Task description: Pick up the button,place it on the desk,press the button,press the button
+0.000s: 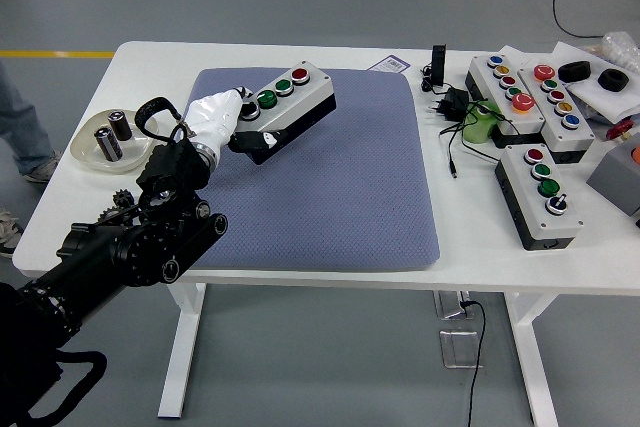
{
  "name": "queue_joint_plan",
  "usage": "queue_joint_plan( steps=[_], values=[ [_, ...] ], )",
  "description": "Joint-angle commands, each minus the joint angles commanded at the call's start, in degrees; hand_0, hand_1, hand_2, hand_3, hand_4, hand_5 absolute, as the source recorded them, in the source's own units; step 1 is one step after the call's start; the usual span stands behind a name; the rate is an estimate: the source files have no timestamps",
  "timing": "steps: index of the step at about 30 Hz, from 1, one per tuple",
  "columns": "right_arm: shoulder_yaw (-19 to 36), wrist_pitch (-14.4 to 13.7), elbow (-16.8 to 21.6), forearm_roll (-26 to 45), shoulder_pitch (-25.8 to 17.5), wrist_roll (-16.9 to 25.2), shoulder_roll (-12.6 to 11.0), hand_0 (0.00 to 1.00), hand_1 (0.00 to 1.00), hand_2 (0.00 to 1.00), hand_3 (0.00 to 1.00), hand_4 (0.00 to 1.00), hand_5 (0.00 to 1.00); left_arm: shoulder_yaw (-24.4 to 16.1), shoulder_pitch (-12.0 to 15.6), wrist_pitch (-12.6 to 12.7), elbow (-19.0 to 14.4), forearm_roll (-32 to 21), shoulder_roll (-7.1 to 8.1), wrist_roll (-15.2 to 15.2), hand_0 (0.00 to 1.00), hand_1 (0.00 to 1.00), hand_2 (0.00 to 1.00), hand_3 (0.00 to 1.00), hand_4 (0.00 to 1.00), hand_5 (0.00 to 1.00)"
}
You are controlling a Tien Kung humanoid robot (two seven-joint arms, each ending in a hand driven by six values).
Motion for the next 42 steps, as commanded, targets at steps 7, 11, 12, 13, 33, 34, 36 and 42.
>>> queue_joint_plan(
  steps=[7,11,12,13,33,34,36,42],
  values=[
    [-0.05,0.04,-0.06,0.09,0.15,-0.03,0.05,0.633,0.538,0.567,0.633,0.230,0.238,1.02,-0.95,-2.83,-2.15,-3.35,1.38,-13.27,0.003,0.028,0.065,0.190,0.200,0.002],
    [-0.23,0.05,-0.09,0.37,0.24,-0.06,0.08,0.633,0.538,0.567,0.633,0.230,0.238,3.68,-1.64,-5.36,-4.06,-3.71,4.96,-22.23,0.004,0.022,0.069,0.194,0.229,0.002],
    [-0.35,0.04,-0.11,0.52,0.23,-0.06,0.09,0.633,0.538,0.567,0.633,0.230,0.238,4.50,-1.89,-5.72,-4.45,-3.30,5.71,-24.32,0.004,0.022,0.069,0.194,0.229,0.002],
    [-0.42,0.04,-0.12,0.59,0.23,-0.06,0.10,0.633,0.538,0.567,0.633,0.230,0.238,5.10,-2.10,-5.93,-4.68,-2.83,6.19,-25.68,0.004,0.022,0.069,0.194,0.229,0.002],
    [-2.19,0.04,-0.11,1.77,0.00,-0.23,0.39,0.633,0.538,0.567,0.633,0.230,0.237,15.04,-4.52,-10.33,-1.18,7.71,7.93,-25.76,0.022,0.040,0.079,0.204,0.256,0.002],
    [-2.14,0.04,-0.11,1.74,0.00,-0.22,0.38,0.633,0.538,0.571,0.633,0.230,0.237,14.95,-4.47,-11.04,-1.17,8.25,7.96,-25.39,0.390,0.347,0.349,0.434,0.494,0.002],
    [-1.93,0.05,-0.08,1.55,0.06,-0.22,0.38,0.633,0.538,0.571,0.633,0.230,0.237,14.63,-4.29,-13.46,-0.96,10.10,8.12,-24.42,0.390,0.347,0.349,0.434,0.494,0.002],
    [-1.66,0.05,-0.08,1.26,0.15,-0.18,0.32,0.634,0.538,0.570,0.633,0.230,0.236,12.81,-3.46,-16.87,-1.14,11.79,8.60,-21.21,0.858,0.827,0.848,0.873,0.850,0.178]
  ],
)
